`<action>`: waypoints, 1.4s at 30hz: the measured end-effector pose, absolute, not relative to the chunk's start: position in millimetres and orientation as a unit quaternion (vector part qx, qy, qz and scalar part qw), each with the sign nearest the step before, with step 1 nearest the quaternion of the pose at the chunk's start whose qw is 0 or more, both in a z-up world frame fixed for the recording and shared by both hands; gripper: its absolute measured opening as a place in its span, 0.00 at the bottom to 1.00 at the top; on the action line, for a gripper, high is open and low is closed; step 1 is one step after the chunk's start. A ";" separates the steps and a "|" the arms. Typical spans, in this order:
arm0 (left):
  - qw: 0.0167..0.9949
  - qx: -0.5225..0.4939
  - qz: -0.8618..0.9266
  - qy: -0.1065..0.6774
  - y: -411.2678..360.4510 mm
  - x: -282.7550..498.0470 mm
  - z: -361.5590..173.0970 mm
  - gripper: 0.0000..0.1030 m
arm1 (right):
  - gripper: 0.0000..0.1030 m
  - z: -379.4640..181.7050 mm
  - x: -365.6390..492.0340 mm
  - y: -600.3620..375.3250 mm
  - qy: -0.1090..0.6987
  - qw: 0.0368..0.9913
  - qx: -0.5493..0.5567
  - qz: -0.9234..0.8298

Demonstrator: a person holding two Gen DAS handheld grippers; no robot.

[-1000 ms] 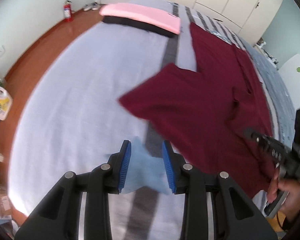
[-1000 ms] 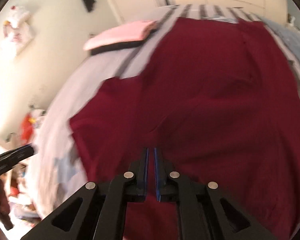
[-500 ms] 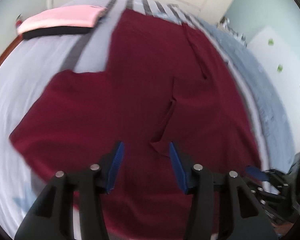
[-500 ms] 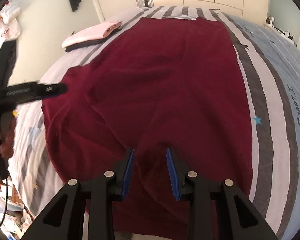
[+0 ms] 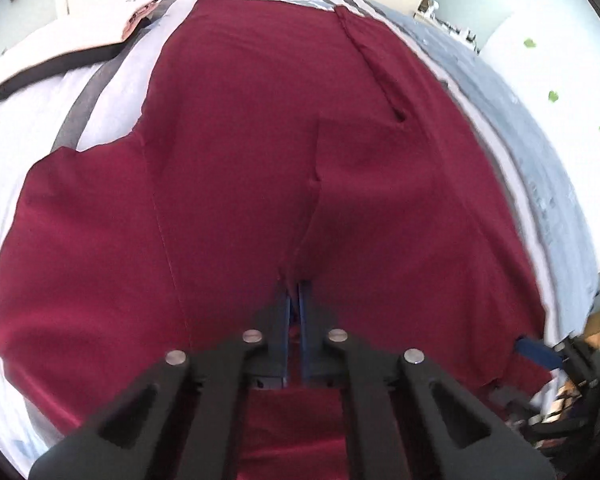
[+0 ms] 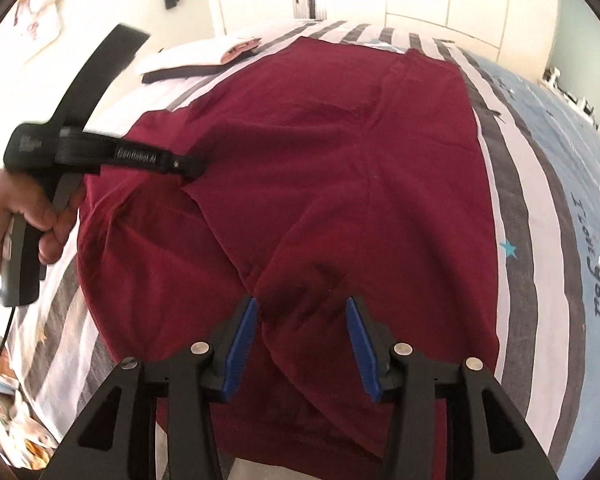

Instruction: Fold clothes

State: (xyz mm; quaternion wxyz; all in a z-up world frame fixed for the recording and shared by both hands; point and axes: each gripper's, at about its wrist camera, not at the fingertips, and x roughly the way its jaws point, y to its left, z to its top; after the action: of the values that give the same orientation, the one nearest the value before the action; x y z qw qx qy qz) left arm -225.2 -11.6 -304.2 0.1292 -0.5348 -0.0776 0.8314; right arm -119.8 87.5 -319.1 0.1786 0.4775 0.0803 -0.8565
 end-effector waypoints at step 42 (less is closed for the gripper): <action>0.136 -0.542 0.823 -0.100 -78.2 -258.1 -296.7 0.02 | 0.43 -343.5 -127.3 34.2 0.151 0.213 0.453 -0.853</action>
State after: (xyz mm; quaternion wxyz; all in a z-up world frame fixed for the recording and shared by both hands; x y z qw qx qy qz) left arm -258.1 -78.2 -296.7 0.1358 -0.5420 -0.0998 0.8233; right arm -127.3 34.2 -343.5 0.2126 0.4526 0.1511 -0.8527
